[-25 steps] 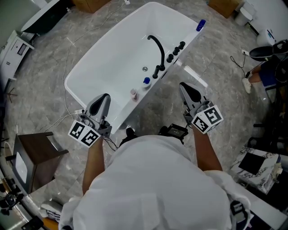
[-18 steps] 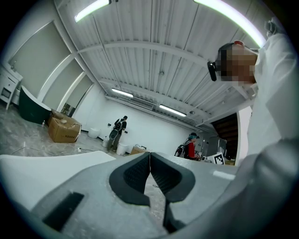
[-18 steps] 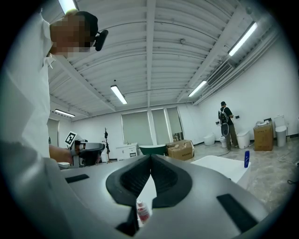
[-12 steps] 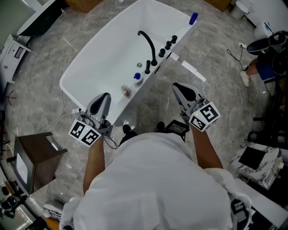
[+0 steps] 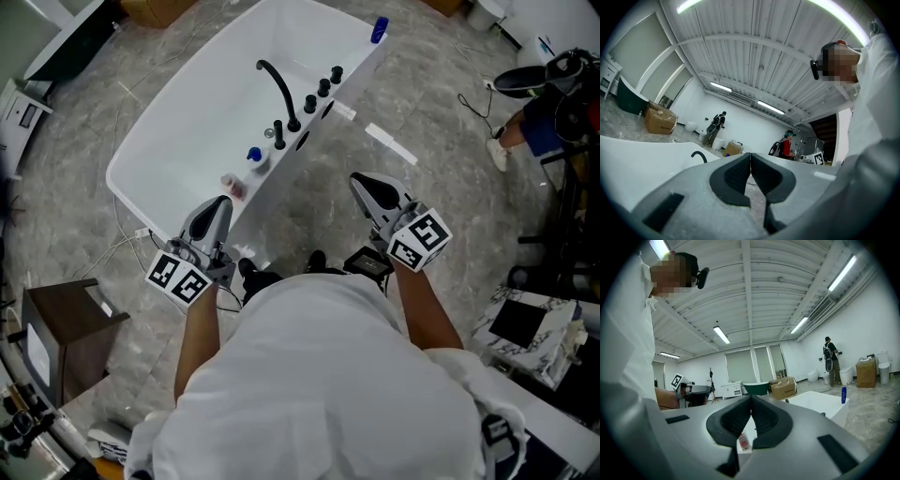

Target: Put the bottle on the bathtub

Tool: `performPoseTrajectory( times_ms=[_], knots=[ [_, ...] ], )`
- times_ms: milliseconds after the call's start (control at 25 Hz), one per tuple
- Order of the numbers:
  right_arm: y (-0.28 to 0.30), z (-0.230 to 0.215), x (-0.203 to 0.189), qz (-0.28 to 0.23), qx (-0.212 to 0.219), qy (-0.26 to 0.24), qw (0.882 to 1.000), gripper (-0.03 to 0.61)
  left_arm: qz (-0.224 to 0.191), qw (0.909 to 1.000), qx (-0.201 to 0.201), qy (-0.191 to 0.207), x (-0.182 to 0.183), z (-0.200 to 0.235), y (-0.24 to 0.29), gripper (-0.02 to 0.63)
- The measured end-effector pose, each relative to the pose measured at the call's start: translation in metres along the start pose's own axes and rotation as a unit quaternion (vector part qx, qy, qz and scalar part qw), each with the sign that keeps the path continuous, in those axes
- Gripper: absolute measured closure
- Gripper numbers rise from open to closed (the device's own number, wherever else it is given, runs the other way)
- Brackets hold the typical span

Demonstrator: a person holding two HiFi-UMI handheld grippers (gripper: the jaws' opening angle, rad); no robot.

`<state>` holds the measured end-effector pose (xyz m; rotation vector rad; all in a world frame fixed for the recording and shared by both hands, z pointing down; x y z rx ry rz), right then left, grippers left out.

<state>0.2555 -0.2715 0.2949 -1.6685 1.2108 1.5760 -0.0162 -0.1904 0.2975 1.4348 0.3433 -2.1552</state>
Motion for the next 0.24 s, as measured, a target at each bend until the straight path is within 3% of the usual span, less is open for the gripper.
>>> performPoseTrajectory(
  times_ms=[240],
  knots=[
    [-0.033, -0.019, -0.003, -0.005, -0.008, 0.012, 1.000, 0.565, 0.016, 0.9998, -0.002, 0.008, -0.005, -0.024, 0.029, 0.597]
  ],
)
Point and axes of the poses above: the fingertips, and each gripper's own axes: y forward along the fingers, z to its left, x out of its top, the point moved 4 cm from there along -y, backward along the fingers, and after that the axes turned 7 degrees about z, right-handed, at the moved point
